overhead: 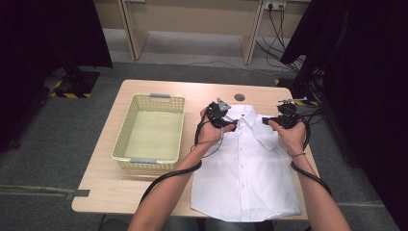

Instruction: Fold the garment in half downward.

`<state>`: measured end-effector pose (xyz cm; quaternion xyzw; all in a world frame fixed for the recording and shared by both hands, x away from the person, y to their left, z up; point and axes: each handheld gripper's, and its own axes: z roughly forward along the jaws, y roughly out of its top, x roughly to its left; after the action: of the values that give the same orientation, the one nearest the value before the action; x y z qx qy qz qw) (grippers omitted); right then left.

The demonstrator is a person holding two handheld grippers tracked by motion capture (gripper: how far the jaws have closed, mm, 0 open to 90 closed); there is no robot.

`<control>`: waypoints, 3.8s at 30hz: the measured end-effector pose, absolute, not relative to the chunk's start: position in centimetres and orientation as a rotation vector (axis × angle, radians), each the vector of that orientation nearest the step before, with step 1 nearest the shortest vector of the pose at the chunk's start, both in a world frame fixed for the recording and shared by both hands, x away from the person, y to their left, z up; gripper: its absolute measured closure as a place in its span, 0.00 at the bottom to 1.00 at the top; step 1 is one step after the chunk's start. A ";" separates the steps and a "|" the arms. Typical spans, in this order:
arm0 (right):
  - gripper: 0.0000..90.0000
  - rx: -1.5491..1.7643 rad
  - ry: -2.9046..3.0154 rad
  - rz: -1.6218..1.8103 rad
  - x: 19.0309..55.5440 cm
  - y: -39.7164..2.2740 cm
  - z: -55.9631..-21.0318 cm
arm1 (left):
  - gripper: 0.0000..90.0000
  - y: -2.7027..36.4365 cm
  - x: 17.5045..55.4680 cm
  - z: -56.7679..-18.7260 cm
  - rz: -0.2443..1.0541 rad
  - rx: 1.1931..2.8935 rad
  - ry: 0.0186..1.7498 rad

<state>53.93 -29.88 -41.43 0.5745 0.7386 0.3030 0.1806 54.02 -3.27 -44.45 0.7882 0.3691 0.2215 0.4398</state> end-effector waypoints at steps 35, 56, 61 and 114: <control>0.45 1.585 2.142 0.737 58.4 -28.2 -45.0 | 0.28 -3.0 58.0 -47.2 0.516 2.043 1.071; 0.91 1.484 2.195 0.758 58.1 -27.2 -46.0 | 0.69 -3.7 58.1 -47.7 0.500 2.068 1.045; 0.98 1.511 2.186 0.757 58.1 -26.9 -46.0 | 0.78 -3.9 58.2 -47.7 0.487 2.064 1.057; 0.99 1.540 2.089 0.823 56.7 -27.4 -43.3 | 0.99 -4.0 57.0 -44.6 0.592 1.970 0.988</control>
<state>56.70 -27.44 -43.35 0.5532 0.7505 0.2958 0.2078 57.01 -4.02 -44.57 0.7849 0.3936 0.2356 0.4165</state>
